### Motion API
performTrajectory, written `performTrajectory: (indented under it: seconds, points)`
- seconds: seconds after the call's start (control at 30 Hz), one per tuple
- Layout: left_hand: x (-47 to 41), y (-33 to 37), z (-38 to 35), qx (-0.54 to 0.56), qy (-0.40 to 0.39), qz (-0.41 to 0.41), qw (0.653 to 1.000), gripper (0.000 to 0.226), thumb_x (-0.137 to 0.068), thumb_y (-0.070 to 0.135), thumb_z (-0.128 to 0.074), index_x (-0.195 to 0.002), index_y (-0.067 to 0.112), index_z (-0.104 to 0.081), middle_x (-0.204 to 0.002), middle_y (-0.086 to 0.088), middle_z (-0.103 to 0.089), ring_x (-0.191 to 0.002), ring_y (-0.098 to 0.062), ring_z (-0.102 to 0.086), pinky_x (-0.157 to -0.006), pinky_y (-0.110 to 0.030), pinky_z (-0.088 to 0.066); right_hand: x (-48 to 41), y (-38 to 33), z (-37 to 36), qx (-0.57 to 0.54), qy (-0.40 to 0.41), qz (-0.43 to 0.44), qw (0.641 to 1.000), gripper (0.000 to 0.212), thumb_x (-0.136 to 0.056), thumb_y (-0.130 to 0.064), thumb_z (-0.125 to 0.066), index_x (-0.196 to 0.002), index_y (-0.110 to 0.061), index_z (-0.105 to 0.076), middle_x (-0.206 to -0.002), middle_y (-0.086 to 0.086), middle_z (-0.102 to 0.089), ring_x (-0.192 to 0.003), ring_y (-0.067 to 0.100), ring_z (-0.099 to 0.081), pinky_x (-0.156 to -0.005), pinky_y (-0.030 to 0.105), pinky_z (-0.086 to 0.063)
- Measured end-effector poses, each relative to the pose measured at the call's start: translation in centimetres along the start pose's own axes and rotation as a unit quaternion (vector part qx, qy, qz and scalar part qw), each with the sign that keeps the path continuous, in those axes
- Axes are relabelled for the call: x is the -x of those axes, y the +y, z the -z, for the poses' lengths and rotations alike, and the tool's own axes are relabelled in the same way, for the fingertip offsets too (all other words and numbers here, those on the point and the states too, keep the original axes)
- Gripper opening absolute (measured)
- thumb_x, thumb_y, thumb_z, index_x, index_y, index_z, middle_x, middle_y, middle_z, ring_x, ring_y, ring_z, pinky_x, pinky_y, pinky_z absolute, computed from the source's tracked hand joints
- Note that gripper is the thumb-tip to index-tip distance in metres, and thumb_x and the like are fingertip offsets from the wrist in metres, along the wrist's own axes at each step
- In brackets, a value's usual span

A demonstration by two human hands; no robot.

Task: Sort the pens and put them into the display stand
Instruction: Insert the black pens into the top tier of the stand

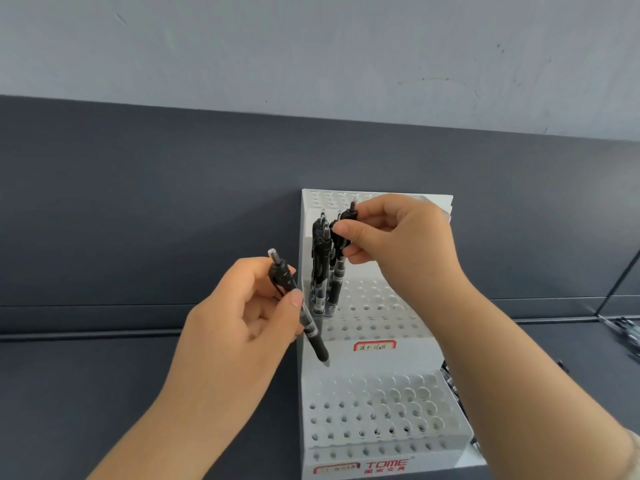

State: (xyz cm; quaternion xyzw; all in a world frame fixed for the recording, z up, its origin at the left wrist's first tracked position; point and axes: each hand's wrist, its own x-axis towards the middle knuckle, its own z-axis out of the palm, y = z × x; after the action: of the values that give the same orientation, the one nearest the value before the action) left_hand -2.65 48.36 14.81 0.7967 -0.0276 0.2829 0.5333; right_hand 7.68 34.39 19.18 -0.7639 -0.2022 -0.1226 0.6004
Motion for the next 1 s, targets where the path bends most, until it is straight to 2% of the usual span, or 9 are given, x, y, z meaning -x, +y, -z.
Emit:
performTrajectory:
  seconds: [0.23,0.5,0.63,0.73,0.9,1.0]
  points:
    - [-0.3,0.1,-0.3,-0.003,-0.004,-0.009,1.000,0.011,-0.083,0.022,-0.059,-0.090,0.030,-0.059,-0.081,0.013,-0.068,-0.066,0.000,-0.066,-0.061,-0.007,-0.048,0.0,0.8,0.0,0.026,-0.015,-0.023,0.999,0.012,-0.076,-0.020,-0.077,-0.074,-0.022,-0.065,-0.055,-0.008,-0.067,-0.051,0.006,-0.065,-0.054,0.012,-0.050]
    - [-2.3,2.2,-0.4,-0.032,-0.009,-0.058,0.998,0.009,-0.081,0.029,-0.057,-0.085,0.035,-0.062,-0.079,0.017,-0.067,-0.067,0.002,-0.065,-0.060,-0.003,-0.045,-0.1,0.9,0.8,0.028,-0.005,-0.034,0.999,0.010,-0.078,-0.023,-0.075,-0.082,-0.016,-0.068,-0.060,-0.002,-0.069,-0.050,0.005,-0.065,-0.047,0.006,-0.041]
    - [-4.3,3.9,-0.3,-0.056,-0.010,-0.097,0.994,0.008,-0.084,0.030,-0.059,-0.089,0.035,-0.063,-0.077,0.022,-0.066,-0.064,0.006,-0.062,-0.060,-0.002,-0.041,-0.2,1.0,1.4,0.039,-0.006,-0.035,0.999,0.010,-0.079,-0.026,-0.074,-0.080,-0.018,-0.068,-0.060,-0.003,-0.069,-0.052,0.005,-0.066,-0.049,0.007,-0.044]
    - [-5.7,4.4,-0.5,-0.094,-0.015,-0.111,0.989,0.007,-0.084,0.035,-0.059,-0.088,0.040,-0.063,-0.082,0.027,-0.065,-0.071,0.000,-0.062,-0.065,-0.006,-0.044,0.0,1.0,1.9,0.054,-0.010,-0.032,0.998,0.011,-0.079,-0.029,-0.073,-0.079,-0.019,-0.068,-0.060,-0.003,-0.070,-0.052,0.004,-0.066,-0.047,0.007,-0.043]
    - [-7.1,3.8,-0.9,-0.132,-0.043,-0.092,0.986,0.010,-0.084,0.036,-0.061,-0.090,0.043,-0.065,-0.082,0.027,-0.065,-0.078,-0.002,-0.060,-0.068,-0.008,-0.044,0.2,1.5,2.7,0.078,-0.012,-0.034,0.996,0.013,-0.079,-0.034,-0.072,-0.078,-0.022,-0.067,-0.060,-0.007,-0.070,-0.053,0.003,-0.066,-0.052,0.008,-0.048]
    - [-7.3,3.4,-1.2,-0.135,-0.049,-0.084,0.986,0.010,-0.085,0.034,-0.062,-0.092,0.041,-0.066,-0.081,0.024,-0.066,-0.077,-0.004,-0.061,-0.070,-0.012,-0.046,0.3,1.7,2.9,0.087,-0.016,-0.040,0.995,0.015,-0.079,-0.037,-0.070,-0.076,-0.023,-0.066,-0.060,-0.007,-0.070,-0.054,0.004,-0.066,-0.057,0.014,-0.050]
